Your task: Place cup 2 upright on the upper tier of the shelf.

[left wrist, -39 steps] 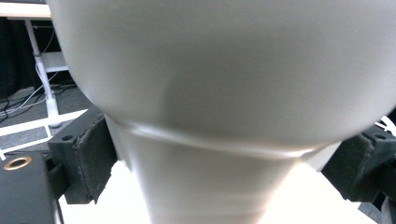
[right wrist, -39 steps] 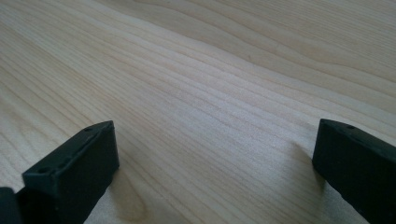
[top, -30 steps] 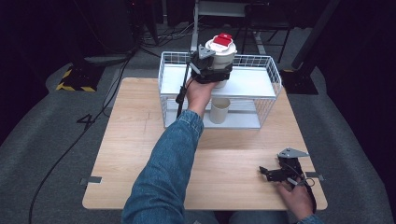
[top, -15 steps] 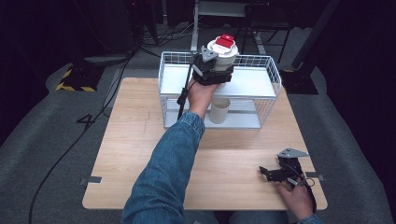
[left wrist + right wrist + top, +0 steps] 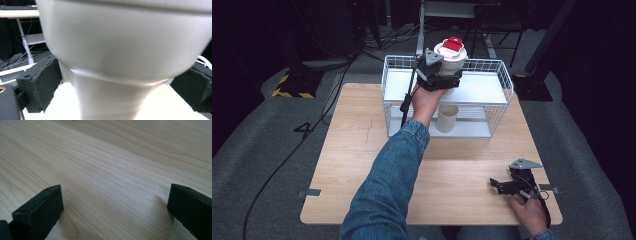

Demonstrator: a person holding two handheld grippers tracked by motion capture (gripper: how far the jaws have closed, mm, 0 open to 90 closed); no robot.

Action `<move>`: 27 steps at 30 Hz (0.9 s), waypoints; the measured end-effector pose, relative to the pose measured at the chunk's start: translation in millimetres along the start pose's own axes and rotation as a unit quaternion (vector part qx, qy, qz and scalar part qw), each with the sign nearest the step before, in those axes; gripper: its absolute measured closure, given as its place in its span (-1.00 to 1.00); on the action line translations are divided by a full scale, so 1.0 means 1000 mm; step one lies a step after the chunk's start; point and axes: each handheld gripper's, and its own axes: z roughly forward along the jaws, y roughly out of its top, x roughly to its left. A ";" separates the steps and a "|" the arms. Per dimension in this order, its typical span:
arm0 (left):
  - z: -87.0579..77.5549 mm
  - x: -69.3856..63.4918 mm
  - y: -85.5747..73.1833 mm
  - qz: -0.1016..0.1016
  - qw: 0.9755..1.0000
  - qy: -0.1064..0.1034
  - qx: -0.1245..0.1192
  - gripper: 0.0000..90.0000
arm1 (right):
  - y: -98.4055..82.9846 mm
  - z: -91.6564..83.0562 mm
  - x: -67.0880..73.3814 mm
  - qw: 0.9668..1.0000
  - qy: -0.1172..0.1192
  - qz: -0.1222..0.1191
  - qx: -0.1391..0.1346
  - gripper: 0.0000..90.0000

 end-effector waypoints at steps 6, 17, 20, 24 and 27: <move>-0.017 0.000 0.005 0.008 1.000 0.004 -0.003 -0.97 | 0.000 0.000 0.000 1.000 0.000 0.000 0.000 -0.99; -0.055 -0.005 0.006 0.016 1.000 -0.021 -0.007 -0.95 | 0.000 0.000 0.000 1.000 0.000 0.000 0.000 -0.99; -0.068 -0.010 0.005 0.024 0.999 -0.027 -0.010 -0.94 | 0.000 0.000 0.000 1.000 0.000 0.000 0.000 -0.99; -0.087 -0.015 0.004 0.028 0.999 -0.031 -0.013 -0.94 | 0.000 0.000 0.000 1.000 0.000 0.000 0.000 -0.99; -0.103 -0.018 0.002 0.035 0.999 -0.029 -0.014 -0.94 | 0.000 0.000 0.000 1.000 0.000 -0.001 0.000 -0.99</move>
